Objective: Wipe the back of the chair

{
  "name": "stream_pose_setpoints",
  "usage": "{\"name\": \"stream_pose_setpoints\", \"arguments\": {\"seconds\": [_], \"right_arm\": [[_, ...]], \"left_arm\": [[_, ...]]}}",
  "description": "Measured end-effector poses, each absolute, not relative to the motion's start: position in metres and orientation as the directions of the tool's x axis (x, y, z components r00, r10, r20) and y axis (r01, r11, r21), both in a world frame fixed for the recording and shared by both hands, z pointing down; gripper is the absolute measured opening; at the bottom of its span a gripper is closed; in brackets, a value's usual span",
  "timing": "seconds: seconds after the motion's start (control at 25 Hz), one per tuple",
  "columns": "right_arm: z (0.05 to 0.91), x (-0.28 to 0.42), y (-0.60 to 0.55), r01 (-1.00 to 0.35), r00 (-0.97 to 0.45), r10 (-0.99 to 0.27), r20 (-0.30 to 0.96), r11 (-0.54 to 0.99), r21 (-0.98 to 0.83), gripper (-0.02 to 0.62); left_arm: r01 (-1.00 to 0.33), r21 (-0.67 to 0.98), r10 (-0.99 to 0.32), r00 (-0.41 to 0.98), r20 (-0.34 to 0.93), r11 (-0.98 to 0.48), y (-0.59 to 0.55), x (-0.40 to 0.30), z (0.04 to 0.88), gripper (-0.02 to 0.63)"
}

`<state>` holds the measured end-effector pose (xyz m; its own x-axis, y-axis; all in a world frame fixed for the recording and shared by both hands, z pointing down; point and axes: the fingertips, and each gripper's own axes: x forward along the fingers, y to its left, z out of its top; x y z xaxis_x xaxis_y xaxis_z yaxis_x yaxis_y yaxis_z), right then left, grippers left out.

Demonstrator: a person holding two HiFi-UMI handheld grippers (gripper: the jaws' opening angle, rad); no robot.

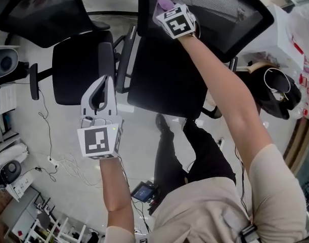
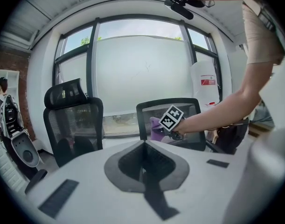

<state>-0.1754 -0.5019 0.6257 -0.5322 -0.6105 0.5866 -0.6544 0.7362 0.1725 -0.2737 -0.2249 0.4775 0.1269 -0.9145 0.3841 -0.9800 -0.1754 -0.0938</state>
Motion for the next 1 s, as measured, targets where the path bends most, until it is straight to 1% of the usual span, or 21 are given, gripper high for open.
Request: {"name": "stream_pose_setpoints", "arguments": {"seconds": [0.2,0.36,0.68,0.84,1.0], "right_arm": [[0.582,-0.151,-0.481,-0.68,-0.555,-0.639,0.533,0.717,0.152,0.021],[0.531,-0.121,-0.454,-0.688,-0.57,-0.651,0.501,0.711,0.142,0.02],[0.417,-0.071,-0.378,-0.663,-0.62,-0.653,0.434,0.733,0.155,0.021],[0.36,-0.056,-0.331,-0.64,-0.655,-0.645,0.393,0.751,0.164,0.021],[0.31,-0.047,-0.295,-0.613,-0.685,-0.637,0.354,0.766,0.191,0.021]], "left_arm": [[-0.973,-0.128,-0.921,0.135,0.366,-0.193,-0.227,-0.268,0.448,0.006],[-0.964,-0.136,-0.931,0.175,0.321,-0.229,-0.23,-0.253,0.412,0.006],[-0.945,-0.167,-0.938,0.234,0.254,-0.281,-0.219,-0.223,0.341,0.006],[-0.938,-0.158,-0.935,0.268,0.231,-0.308,-0.206,-0.204,0.304,0.006],[-0.925,-0.199,-0.94,0.287,0.188,-0.322,-0.196,-0.197,0.271,0.006]]}}
